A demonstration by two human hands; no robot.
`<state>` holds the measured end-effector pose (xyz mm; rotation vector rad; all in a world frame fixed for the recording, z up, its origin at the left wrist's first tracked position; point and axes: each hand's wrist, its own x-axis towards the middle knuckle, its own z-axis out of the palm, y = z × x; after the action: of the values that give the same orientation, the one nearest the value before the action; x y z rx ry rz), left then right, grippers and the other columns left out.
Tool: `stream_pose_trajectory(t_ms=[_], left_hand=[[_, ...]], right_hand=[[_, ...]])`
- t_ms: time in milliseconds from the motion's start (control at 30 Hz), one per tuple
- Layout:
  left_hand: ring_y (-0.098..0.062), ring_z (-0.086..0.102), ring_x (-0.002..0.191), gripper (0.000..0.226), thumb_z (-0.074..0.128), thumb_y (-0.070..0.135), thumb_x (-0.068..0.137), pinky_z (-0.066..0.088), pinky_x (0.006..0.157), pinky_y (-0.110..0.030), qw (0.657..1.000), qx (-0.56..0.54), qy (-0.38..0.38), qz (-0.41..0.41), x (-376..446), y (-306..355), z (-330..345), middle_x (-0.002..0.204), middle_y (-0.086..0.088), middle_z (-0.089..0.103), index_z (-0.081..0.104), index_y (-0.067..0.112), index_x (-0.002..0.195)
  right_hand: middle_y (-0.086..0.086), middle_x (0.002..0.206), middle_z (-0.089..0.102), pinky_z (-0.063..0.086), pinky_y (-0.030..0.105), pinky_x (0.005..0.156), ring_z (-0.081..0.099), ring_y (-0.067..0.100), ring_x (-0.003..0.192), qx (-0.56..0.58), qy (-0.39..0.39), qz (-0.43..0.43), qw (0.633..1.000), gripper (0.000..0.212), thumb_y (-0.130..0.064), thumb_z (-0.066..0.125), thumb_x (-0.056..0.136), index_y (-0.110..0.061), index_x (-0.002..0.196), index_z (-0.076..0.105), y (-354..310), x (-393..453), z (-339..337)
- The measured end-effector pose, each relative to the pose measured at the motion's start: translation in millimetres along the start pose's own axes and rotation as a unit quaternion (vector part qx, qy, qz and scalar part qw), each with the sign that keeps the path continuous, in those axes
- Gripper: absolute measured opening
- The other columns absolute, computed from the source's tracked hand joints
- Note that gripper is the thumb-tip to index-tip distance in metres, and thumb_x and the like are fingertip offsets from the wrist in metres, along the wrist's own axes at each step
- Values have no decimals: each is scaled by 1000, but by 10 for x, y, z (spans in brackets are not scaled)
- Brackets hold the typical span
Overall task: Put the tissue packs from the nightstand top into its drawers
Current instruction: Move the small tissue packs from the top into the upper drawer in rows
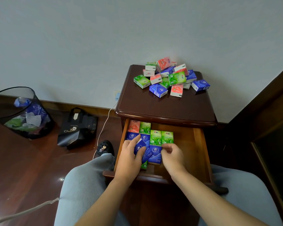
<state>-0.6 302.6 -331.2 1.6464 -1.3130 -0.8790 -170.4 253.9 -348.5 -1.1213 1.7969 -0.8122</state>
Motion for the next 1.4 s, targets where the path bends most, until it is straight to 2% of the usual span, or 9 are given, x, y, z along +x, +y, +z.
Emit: stream_pose_trajectory(t_ms=[100, 267, 367, 500, 667, 800, 1100, 1233, 1400], left_hand=[[-4, 59, 118, 46, 53, 37, 106, 62, 86, -34, 1000, 23, 2, 10, -13, 20, 13, 128, 10, 53, 49, 27, 151], [0, 67, 108, 48, 60, 31, 104, 61, 89, -30, 997, -50, -48, -15, 18, 154, 129, 119, 14, 66, 47, 36, 149], [2, 67, 104, 44, 57, 35, 105, 62, 87, -30, 996, -61, -64, -12, 3, 203, 234, 114, 17, 65, 41, 46, 145], [4, 60, 109, 30, 46, 39, 108, 53, 82, -18, 1000, 11, -8, 12, -15, 172, 294, 122, 20, 57, 45, 43, 138], [-1, 53, 108, 32, 54, 23, 101, 45, 86, -15, 980, 191, -31, 41, -1, 100, 352, 126, 13, 55, 56, 31, 132], [0, 49, 107, 33, 55, 25, 99, 39, 87, -16, 975, 216, -40, 39, 7, 90, 383, 125, 13, 55, 55, 32, 132], [-2, 52, 103, 30, 57, 25, 97, 40, 82, -15, 974, 221, -43, 31, -8, 125, 381, 120, 14, 55, 55, 32, 127], [-2, 52, 104, 31, 58, 25, 97, 38, 79, -13, 973, 222, -49, 26, -17, 122, 377, 121, 13, 55, 54, 32, 127], [-3, 51, 107, 34, 58, 23, 96, 40, 82, -16, 973, 223, -51, 10, -6, 95, 382, 126, 10, 54, 52, 32, 128]], right_hand=[[-15, 118, 65, 59, 18, 75, 65, 7, 106, 7, -88, -118, 989, 48, 2, 66, 88, -40, 111, 61, -90, -145, -105], [-22, 135, 54, 59, 19, 85, 61, -7, 115, -6, -260, -152, 953, 78, -14, 80, 80, -44, 143, 45, -100, -258, -274], [-10, 130, 66, 59, 25, 94, 68, 3, 113, -2, -219, -114, 969, 54, -18, 77, 93, -36, 137, 52, -128, -209, -333], [-6, 118, 69, 51, 11, 65, 65, -1, 98, 22, -102, -19, 994, 29, -14, 70, 99, -29, 121, 58, -65, -61, -425], [6, 117, 69, 52, 24, 62, 66, 15, 94, 8, -27, 91, 995, 31, -5, 74, 95, -16, 118, 57, 83, 66, -447], [8, 114, 70, 64, 47, 87, 71, 25, 104, 4, -32, 132, 991, 37, -7, 80, 90, -14, 119, 58, 164, 93, -381], [11, 113, 69, 65, 48, 85, 71, 28, 102, -11, -22, 146, 989, 40, -10, 84, 87, -11, 116, 57, 200, 145, -331], [10, 121, 71, 63, 46, 90, 71, 25, 105, -33, -36, 132, 990, 53, -22, 91, 80, -13, 120, 57, 206, 133, -349], [2, 129, 57, 56, 42, 97, 60, 25, 122, -255, -94, 51, 961, 110, -58, 102, 45, -18, 133, 48, 141, 87, -368]])
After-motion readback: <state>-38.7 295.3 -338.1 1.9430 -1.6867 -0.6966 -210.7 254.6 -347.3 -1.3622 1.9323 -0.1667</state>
